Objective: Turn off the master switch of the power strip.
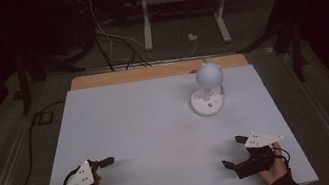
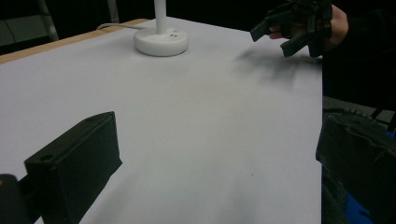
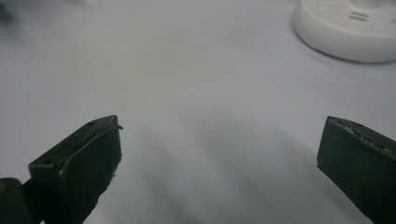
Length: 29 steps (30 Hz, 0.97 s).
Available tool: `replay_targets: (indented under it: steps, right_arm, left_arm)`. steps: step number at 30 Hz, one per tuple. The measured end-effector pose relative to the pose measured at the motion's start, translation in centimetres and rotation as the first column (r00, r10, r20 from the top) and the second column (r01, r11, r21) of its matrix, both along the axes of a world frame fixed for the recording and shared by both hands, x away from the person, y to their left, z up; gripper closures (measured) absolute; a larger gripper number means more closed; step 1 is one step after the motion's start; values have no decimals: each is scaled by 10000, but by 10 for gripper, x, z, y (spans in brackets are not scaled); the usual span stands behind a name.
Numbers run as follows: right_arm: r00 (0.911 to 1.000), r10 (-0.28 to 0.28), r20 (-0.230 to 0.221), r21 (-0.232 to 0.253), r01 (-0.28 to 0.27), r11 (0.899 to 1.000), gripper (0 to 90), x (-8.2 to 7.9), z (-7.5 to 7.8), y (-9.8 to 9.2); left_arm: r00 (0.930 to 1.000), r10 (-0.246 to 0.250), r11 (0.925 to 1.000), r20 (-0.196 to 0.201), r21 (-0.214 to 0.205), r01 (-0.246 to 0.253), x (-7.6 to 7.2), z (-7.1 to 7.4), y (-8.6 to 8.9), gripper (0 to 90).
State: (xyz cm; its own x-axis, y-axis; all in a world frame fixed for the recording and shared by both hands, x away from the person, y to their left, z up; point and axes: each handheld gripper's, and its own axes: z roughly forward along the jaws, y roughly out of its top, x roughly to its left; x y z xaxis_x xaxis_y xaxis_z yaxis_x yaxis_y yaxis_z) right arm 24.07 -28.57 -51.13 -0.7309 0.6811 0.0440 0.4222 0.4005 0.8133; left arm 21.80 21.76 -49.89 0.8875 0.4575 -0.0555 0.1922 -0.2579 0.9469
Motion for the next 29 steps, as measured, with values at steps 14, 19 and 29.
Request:
replay_targets:
  steps: [14,19,29]
  right_arm:
    - [9998,-179,19,-310,180,9994,0,-1,-4,-3]
    - [9999,-24,113,-95,25,10000,0,-1,-1,0]
    - [9999,-102,65,80,102,9999,0,-1,-1,-2]
  left_arm:
    - [10000,-20,10000,-61,-36,20,1,-1,0,3]
    - [10000,-40,10000,-43,71,41,1,-1,-2,3]
    - [10000,-56,9999,-39,107,56,1,-1,-2,3]
